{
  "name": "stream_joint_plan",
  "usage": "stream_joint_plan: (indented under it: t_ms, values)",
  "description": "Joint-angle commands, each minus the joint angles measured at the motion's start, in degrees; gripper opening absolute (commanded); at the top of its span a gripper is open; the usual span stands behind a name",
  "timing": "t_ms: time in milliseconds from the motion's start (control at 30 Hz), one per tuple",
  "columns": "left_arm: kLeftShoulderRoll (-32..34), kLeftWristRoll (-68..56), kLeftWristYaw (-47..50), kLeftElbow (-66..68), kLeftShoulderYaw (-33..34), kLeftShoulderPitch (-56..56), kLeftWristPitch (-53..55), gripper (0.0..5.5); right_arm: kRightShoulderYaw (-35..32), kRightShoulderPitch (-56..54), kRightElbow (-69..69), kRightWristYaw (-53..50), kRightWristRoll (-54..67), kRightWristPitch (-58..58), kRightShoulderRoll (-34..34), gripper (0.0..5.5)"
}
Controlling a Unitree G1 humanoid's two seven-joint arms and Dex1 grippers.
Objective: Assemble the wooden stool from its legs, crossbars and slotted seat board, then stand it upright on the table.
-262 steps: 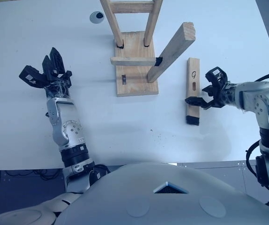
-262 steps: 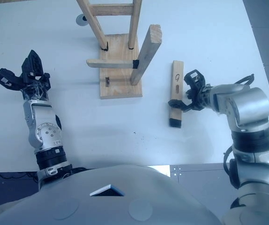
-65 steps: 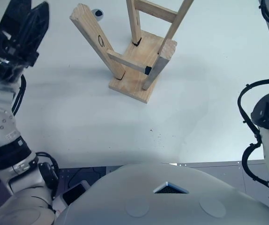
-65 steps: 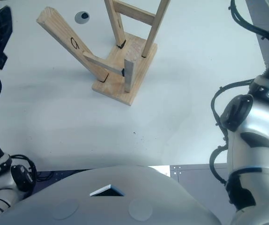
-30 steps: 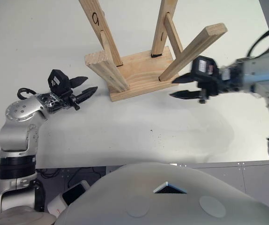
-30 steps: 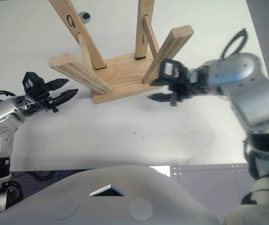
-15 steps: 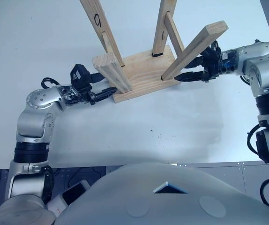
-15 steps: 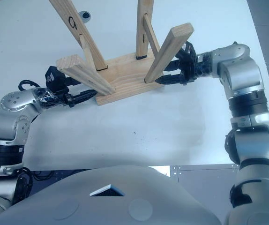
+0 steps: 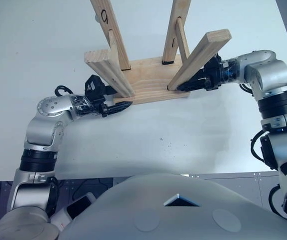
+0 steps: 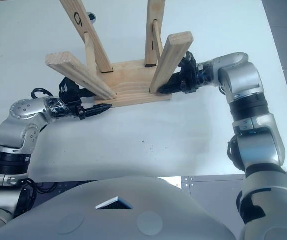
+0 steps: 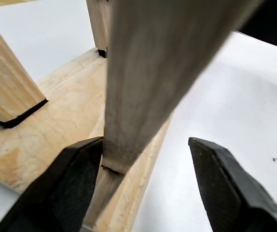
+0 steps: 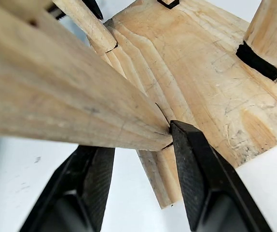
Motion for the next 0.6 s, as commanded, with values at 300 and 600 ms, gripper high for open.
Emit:
stream_joint_plan:
  t_ms: [300,600]
  values:
    - [4.1,-2.89,-1.99,-0.68,-1.01,1.35,12.51,2.01,3.74,2.59,-7.25,11.36,10.32,23.36,-4.81,1.77]
    - [2.11,-30.06,8.55,3.44,15.42,-13.74,50.38,1.5,-5.35,-2.75,-5.89,2.32,23.6,52.04,0.17,1.31]
